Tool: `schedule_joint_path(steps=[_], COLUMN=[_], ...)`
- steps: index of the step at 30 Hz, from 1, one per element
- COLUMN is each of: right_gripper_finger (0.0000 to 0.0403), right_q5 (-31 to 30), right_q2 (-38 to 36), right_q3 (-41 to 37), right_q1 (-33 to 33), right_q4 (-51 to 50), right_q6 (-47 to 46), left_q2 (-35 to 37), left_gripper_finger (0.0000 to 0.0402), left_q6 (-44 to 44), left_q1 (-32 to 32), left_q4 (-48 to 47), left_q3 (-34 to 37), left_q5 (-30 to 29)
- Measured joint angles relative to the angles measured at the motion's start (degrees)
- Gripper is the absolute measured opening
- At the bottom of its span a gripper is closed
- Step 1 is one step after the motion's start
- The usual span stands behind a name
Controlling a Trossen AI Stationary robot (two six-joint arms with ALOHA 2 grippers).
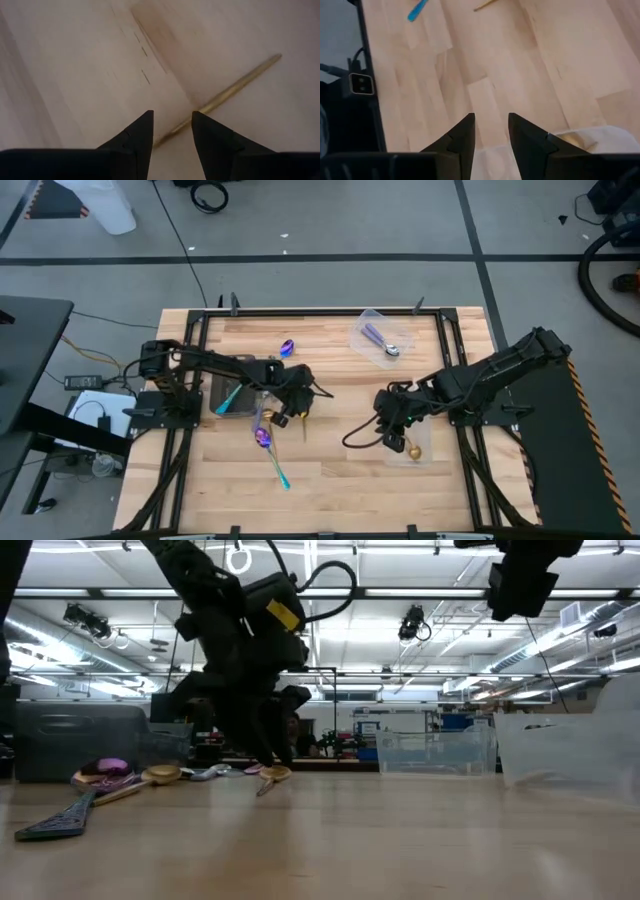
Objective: Sort silverware by color (type)
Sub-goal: Put the gold spoon into the bottom transparent bin
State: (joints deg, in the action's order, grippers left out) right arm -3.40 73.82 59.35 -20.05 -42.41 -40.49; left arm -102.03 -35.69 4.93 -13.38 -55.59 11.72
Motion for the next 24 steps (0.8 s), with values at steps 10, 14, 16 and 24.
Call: schedule_joint_path(steps=[10,14,16,24], right_gripper_finger=[0.0127,0.0127,0.0127,0.0127], right_q5=[-1.7,-3.5,-4.0,-4.0], right_q2=[0.0,0.0,0.0,0.0], right_q3=[0.0,0.0,-0.2,-0.2], right_q1=[-1.6,-1.9,-2.2,-2.5], right_q4=[1.6,2.0,2.6,6.0], right_q6=[-1.4,-1.4,-0.9,0.7], left_q2=[-3.0,-3.2,-3.2,-3.2], left_gripper_finger=[0.0141,0.0140,0.0130,0.0024], left_q6=[-5.5,-7.2,-8.3,-14.8], left_q1=[0.0,-0.1,-0.4,-2.0], left_q4=[-0.4,-1.2,-1.3,-3.1], left_q3=[-0.1,-0.1,-0.1,-0.1], left_q5=[-0.5,-0.9,-1.4,-4.1])
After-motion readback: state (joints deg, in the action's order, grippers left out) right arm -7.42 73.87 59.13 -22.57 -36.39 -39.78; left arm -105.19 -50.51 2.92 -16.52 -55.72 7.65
